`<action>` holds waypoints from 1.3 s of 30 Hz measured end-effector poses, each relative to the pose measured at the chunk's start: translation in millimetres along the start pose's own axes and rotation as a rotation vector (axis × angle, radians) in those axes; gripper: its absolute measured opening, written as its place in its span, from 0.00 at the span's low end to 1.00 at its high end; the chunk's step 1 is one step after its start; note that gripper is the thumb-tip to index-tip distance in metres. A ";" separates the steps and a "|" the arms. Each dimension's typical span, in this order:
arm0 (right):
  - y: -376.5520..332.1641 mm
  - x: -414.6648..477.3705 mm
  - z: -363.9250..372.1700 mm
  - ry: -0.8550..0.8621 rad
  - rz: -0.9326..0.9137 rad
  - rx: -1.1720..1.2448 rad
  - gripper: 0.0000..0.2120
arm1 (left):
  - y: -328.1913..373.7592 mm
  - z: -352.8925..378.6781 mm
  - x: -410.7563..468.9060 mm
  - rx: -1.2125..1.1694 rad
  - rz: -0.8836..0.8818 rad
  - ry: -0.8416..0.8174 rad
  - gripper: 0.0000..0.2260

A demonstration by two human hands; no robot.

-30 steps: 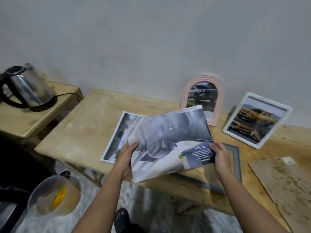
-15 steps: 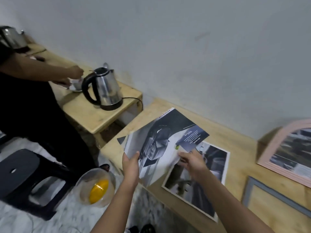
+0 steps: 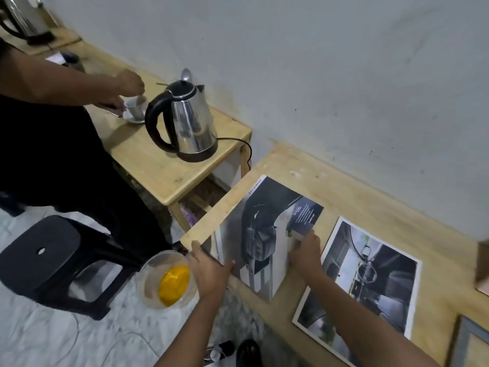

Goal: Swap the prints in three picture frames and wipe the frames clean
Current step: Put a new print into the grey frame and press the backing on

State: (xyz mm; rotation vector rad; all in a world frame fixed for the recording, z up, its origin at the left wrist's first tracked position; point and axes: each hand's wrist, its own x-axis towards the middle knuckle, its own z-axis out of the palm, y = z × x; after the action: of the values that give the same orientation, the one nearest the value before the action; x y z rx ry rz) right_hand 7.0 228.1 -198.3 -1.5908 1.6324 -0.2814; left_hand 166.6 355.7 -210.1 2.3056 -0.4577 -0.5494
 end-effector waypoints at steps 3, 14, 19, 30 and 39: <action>6.9 -8.1 8.2 0.004 -0.201 -0.267 0.30 | -4.9 4.6 2.5 0.281 0.210 0.028 0.42; 6.4 -14.4 21.6 -0.205 -0.439 -0.628 0.28 | -13.7 -1.4 13.8 0.673 0.503 -0.329 0.27; 23.6 -5.4 -0.9 -0.128 -0.405 -0.406 0.19 | -3.8 0.9 10.5 0.608 0.586 -0.281 0.26; 131.5 -48.9 -129.5 0.393 0.354 -0.065 0.14 | 85.1 87.8 -65.6 0.351 0.569 -0.548 0.19; 152.5 -87.4 -125.1 0.177 0.480 0.104 0.18 | 79.7 116.9 -80.8 0.213 0.149 -0.736 0.21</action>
State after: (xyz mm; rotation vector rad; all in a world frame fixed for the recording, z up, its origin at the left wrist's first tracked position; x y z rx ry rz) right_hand -199.9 288.0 -185.3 -1.0774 2.0416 -0.2518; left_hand 25.9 273.5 -209.7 2.1750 -1.0647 -1.3301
